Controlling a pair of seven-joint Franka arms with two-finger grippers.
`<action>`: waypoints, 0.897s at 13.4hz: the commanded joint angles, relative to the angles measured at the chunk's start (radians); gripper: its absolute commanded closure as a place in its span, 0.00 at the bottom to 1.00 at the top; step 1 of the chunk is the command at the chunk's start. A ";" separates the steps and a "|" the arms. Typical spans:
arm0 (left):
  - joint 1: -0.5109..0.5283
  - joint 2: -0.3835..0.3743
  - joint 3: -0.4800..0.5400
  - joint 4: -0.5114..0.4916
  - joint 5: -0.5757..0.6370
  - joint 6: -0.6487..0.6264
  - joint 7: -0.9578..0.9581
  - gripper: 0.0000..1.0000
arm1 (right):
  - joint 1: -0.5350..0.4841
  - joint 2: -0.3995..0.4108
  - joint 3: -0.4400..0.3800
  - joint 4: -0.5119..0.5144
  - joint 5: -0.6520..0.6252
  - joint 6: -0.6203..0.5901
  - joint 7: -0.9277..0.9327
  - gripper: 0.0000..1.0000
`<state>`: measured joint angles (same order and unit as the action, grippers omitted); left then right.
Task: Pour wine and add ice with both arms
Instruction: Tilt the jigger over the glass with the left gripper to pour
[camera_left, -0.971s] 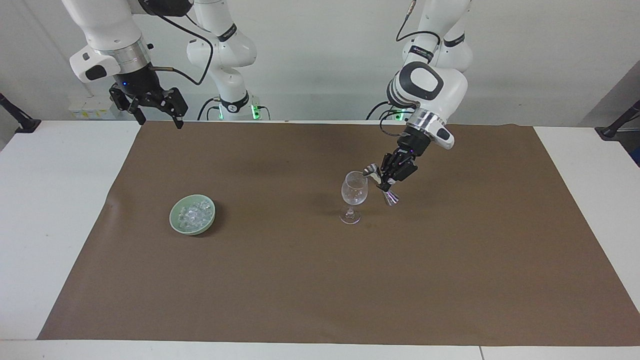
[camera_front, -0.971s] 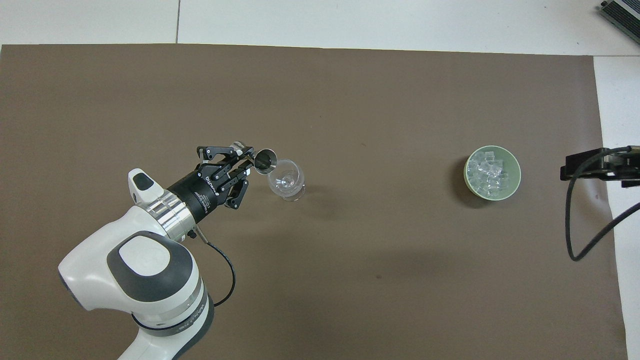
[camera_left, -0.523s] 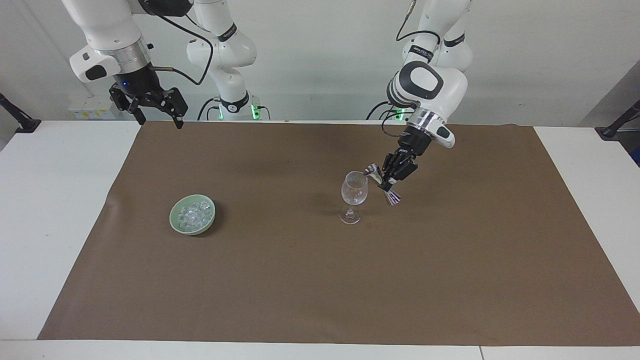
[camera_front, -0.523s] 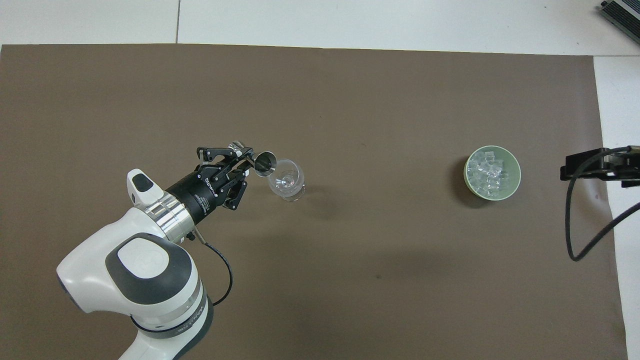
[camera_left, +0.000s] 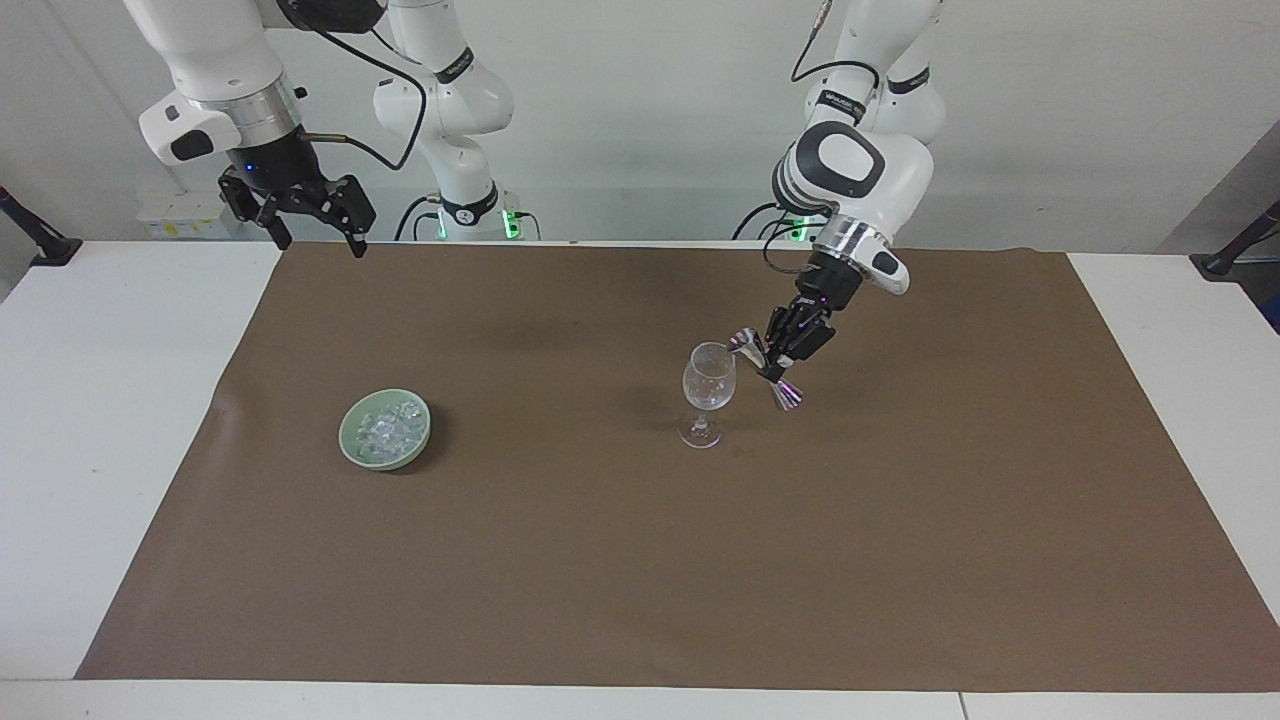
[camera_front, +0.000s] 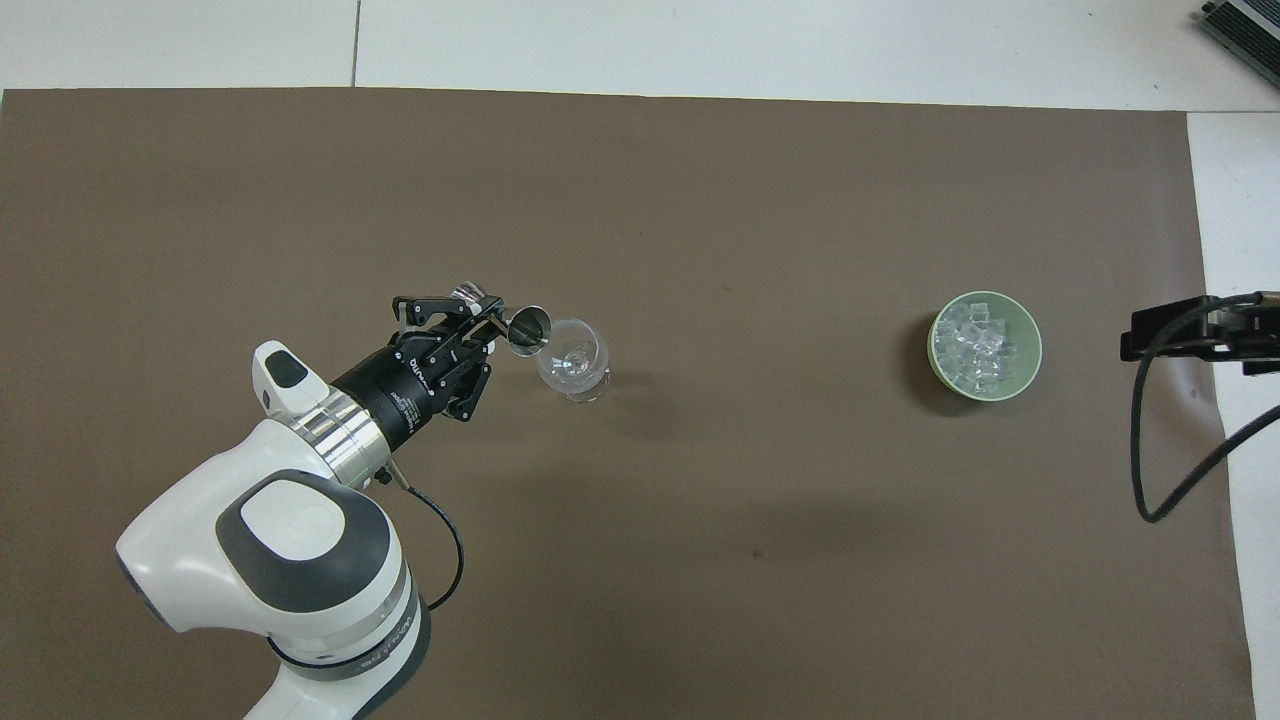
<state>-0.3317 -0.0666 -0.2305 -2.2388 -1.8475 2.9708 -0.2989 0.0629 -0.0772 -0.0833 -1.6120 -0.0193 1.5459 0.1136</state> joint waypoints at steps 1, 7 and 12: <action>-0.035 0.004 0.011 0.008 -0.002 0.036 0.009 1.00 | -0.003 -0.024 0.004 -0.026 0.001 0.008 -0.014 0.00; -0.047 0.030 0.011 0.025 0.021 0.069 0.010 1.00 | -0.002 -0.024 0.002 -0.026 0.001 0.008 -0.014 0.00; -0.056 0.031 0.011 0.033 0.036 0.083 0.010 1.00 | -0.002 -0.024 0.004 -0.026 0.001 0.008 -0.014 0.00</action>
<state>-0.3617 -0.0473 -0.2309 -2.2297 -1.8233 3.0181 -0.2927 0.0629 -0.0772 -0.0833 -1.6120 -0.0193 1.5459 0.1136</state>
